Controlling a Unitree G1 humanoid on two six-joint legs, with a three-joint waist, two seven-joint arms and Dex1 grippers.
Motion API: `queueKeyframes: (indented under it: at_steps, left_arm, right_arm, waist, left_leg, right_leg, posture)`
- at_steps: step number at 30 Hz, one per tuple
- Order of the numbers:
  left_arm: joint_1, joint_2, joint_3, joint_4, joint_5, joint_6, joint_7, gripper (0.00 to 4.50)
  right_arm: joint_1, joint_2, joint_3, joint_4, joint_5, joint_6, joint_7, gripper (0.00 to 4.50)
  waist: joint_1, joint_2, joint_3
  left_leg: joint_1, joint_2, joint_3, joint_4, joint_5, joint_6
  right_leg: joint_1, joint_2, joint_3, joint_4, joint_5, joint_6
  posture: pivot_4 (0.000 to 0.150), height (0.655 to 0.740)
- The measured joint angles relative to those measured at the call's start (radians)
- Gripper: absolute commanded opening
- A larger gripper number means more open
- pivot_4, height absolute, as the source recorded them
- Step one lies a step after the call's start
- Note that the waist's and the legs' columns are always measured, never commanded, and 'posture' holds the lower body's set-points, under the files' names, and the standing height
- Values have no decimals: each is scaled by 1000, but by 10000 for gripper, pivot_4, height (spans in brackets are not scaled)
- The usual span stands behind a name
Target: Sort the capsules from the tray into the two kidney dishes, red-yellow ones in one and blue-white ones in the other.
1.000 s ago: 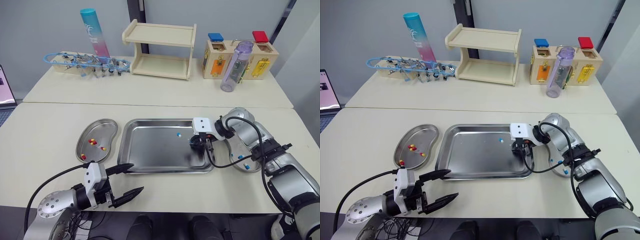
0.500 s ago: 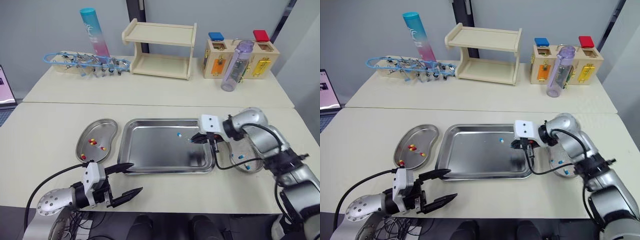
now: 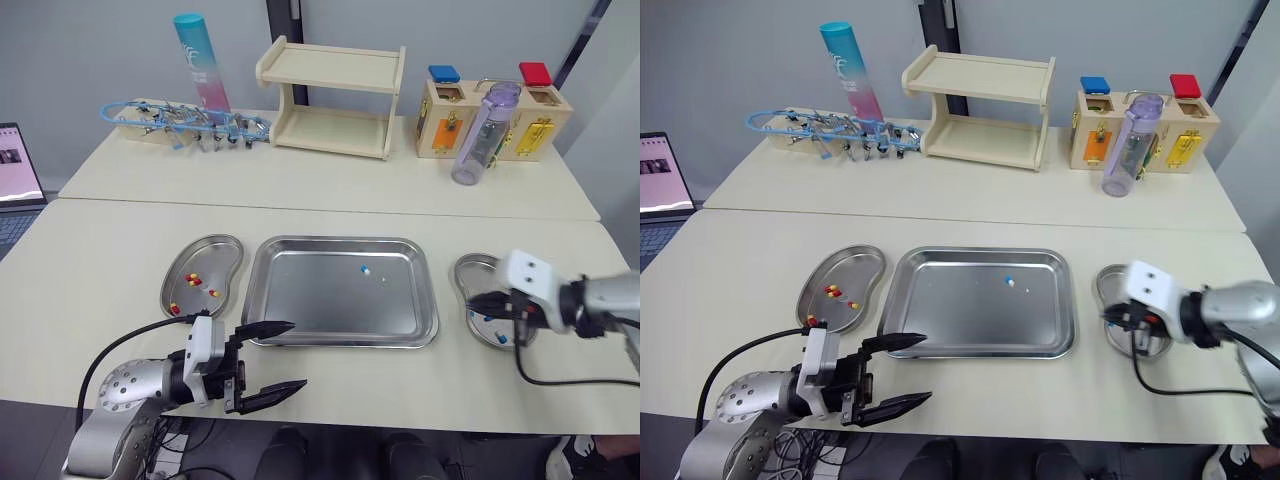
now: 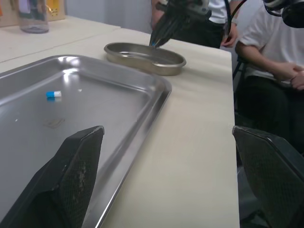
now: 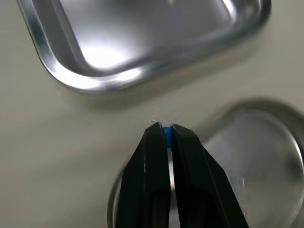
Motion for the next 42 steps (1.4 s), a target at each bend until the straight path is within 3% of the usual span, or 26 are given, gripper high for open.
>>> queueKeyframes:
  at_steps: [3, 14, 18, 26, 32, 38, 42]
  left_arm:
    - [-42, 0, -12, -4, -10, 13, -9, 45000]
    - [-63, -5, -47, -29, -10, 41, 8, 45000]
    - [-49, -5, -48, -50, -10, 42, 20, 45000]
    - [-12, -6, -15, -54, -29, 52, 68, 45000]
    - [40, 18, 224, -28, -85, 111, 213, 45000]
    - [96, 89, 500, 250, -72, 121, 295, 45000]
    - [114, 148, 592, 445, -31, 79, 270, 45000]
  right_arm:
    - [30, -16, -24, 16, -4, 0, -48, 166]
    - [1, -25, -27, 22, 24, 16, -114, 31462]
    - [-8, -42, -27, 22, 41, -14, -113, 44755]
    - [33, -23, -70, 19, 82, -167, -104, 44755]
    - [216, 4, -234, -5, 145, -266, -65, 44755]
    - [381, 36, -411, 105, 158, -296, -51, 44755]
    - [445, 53, -449, 232, 147, -362, -57, 44755]
  waist:
    - [-16, 1, 0]
    - [-18, 0, 0]
    - [-18, 0, 0]
    - [-16, 0, 0]
    - [-5, 0, 0]
    - [-5, -1, 1]
    - [-5, -1, 1]
  left_leg:
    - [1, 1, 1, 0, 0, 0]
    - [0, 1, 1, 0, 0, 0]
    - [0, 1, 1, 0, 0, 0]
    - [0, 1, 1, 0, 0, 0]
    - [0, 1, 1, 0, 0, 0]
    - [1, 1, 1, 0, 0, 0]
    - [1, 1, 2, 0, 0, 0]
  right_leg:
    - [0, 1, 1, 0, 0, 0]
    - [0, 0, 1, 0, 0, 0]
    - [0, 0, 1, 0, 0, 0]
    - [0, 0, 1, 0, 0, 0]
    - [0, 0, 1, 0, 0, 0]
    - [1, 1, 1, 0, 0, 0]
    - [0, 0, 1, -1, 0, 0]
  posture:
    - [1500, 7400]
    - [1500, 7400]
    - [1500, 7400]
    - [1500, 7400]
    - [1500, 7400]
    - [1500, 7400]
    - [1500, 7400]
